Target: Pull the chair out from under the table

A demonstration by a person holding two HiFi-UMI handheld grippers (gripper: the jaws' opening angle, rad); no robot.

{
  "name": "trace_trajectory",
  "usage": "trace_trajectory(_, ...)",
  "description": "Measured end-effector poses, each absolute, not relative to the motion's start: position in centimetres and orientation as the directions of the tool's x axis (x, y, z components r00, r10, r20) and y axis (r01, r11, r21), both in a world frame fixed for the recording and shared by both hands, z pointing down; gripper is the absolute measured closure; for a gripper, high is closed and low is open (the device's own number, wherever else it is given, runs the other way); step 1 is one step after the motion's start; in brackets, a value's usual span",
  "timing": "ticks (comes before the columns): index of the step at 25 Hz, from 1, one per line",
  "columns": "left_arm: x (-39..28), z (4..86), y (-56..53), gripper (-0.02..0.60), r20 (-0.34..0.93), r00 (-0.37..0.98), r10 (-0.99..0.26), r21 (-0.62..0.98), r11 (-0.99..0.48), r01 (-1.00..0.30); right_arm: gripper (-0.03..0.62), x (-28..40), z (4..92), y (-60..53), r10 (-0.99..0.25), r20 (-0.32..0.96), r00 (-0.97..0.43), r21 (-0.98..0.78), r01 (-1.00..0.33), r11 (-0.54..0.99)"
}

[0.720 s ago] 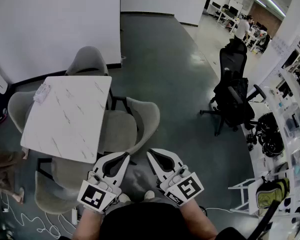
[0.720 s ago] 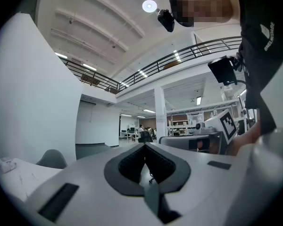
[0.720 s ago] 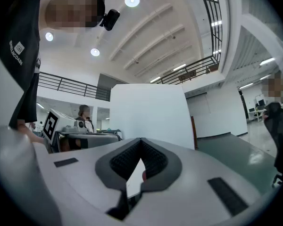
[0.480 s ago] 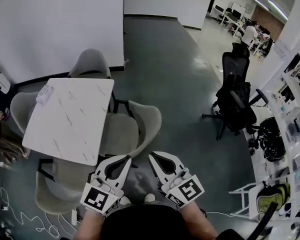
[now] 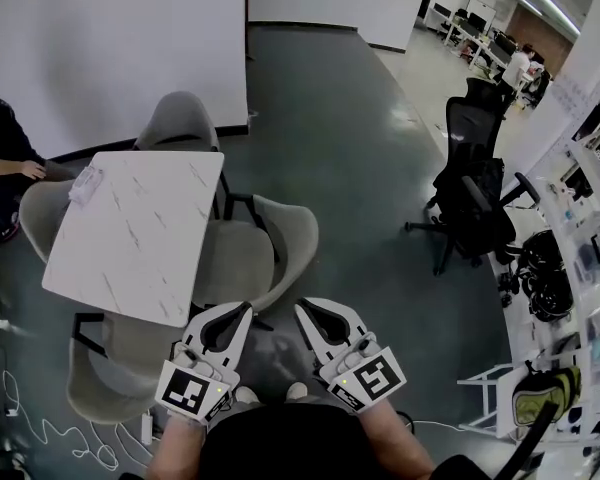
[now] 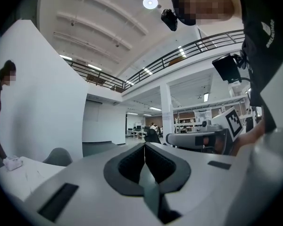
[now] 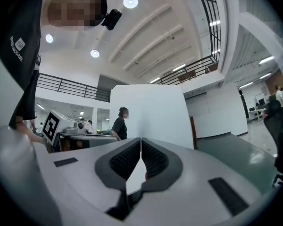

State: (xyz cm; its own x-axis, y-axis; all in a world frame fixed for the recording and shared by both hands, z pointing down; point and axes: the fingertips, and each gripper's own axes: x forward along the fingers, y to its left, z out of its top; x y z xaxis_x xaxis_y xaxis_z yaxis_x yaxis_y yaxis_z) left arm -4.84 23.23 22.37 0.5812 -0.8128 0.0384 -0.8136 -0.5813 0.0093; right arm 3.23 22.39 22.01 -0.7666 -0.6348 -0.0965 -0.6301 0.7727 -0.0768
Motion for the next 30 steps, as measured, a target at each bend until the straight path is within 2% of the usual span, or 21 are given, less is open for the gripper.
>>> trace_trajectory(12,-1.4,24.4,22.0,0.574,0.113,0.533,-0.839,-0.024,-0.538,-0.843,0.579,7.4,24.0,19.4,-0.639,-0.101,-0.762,-0.150,-0.623,0.767)
trace_trajectory(23,-4.6,26.5,15.5,0.571,0.122,0.529,-0.840,0.038,-0.529,-0.848,0.579,4.6,26.5,13.4,-0.646,-0.041,-0.763,-0.176,-0.630,0.756)
trace_trajectory(30,-9.1,27.0,7.2,0.546,0.118,0.560,-0.820,0.034,-0.560,-0.828,0.577,0.0,27.3,5.7,-0.671,-0.006,-0.741,-0.187,-0.659,0.729)
